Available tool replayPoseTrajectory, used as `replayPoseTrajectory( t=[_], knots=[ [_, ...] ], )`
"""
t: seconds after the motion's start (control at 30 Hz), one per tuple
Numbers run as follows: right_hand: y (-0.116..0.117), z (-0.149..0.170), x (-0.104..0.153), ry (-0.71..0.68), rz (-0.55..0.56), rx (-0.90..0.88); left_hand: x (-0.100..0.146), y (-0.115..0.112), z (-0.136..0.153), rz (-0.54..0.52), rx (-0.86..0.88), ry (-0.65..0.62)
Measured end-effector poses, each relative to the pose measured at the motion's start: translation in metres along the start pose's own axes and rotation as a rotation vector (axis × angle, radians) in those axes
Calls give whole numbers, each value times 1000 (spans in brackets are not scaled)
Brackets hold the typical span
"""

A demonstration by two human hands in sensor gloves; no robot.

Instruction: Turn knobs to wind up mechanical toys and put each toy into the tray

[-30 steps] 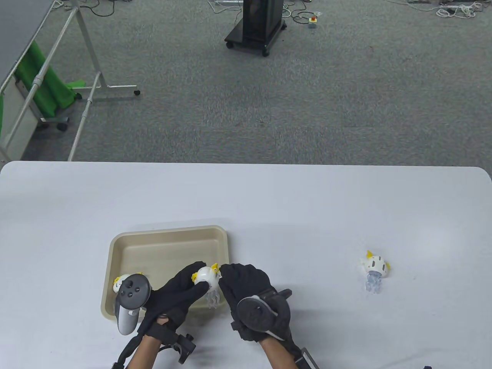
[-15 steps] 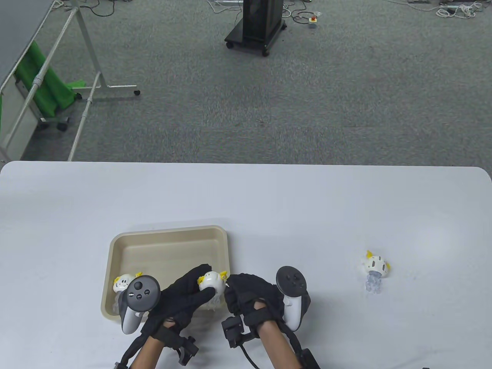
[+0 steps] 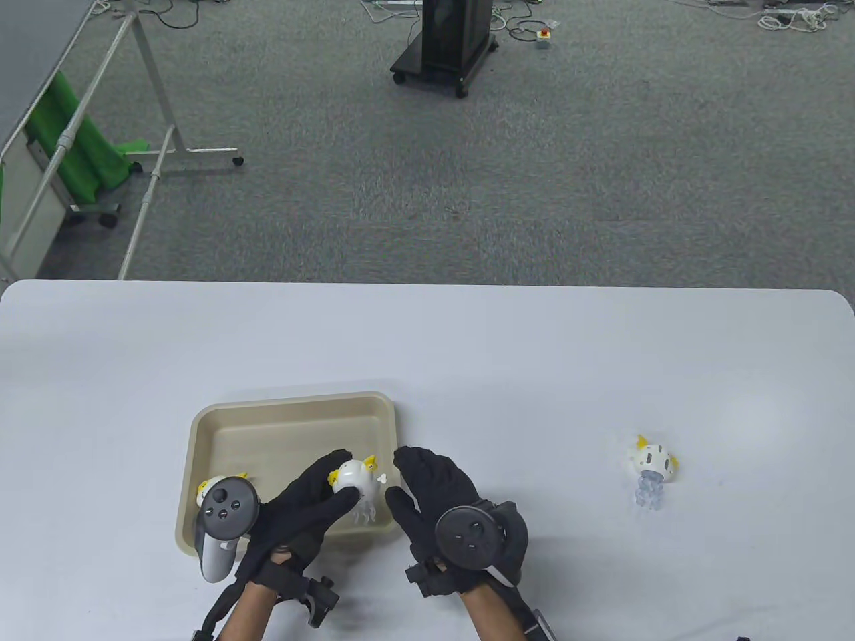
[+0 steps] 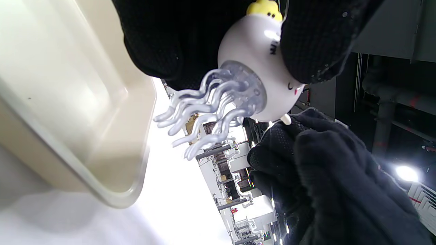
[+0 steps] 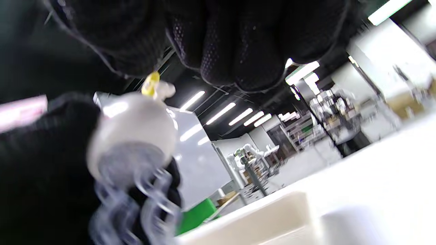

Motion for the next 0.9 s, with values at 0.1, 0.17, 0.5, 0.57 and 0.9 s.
replayPoseTrajectory(
  t=[0.1, 0.17, 0.5, 0.57, 0.9],
  knots=[
    [7, -23, 6, -144, 10, 161, 0, -1, 0, 2, 1, 3],
    [11, -31, 9, -180, 21, 235, 0, -1, 0, 5, 0, 5],
    [12, -41, 13, -248, 111, 396, -2, -6, 1, 27, 19, 13],
    [12, -42, 13, -255, 113, 401, -2, -7, 2, 32, 34, 13],
    [26, 34, -3, 376, -182, -257, -4, -9, -1, 60, -39, 2]
  ],
)
Point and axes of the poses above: the tracker on the back of each hand, its own z axis roughly to the little-finger side, its own x axis roughly from the fingertips to the wrist, y = z × x, the point moved 5 cm from there along -x, roughly from the wrist to the fingertips, and after that the axes turned 8 degrees about z, right-handed, at the moved point
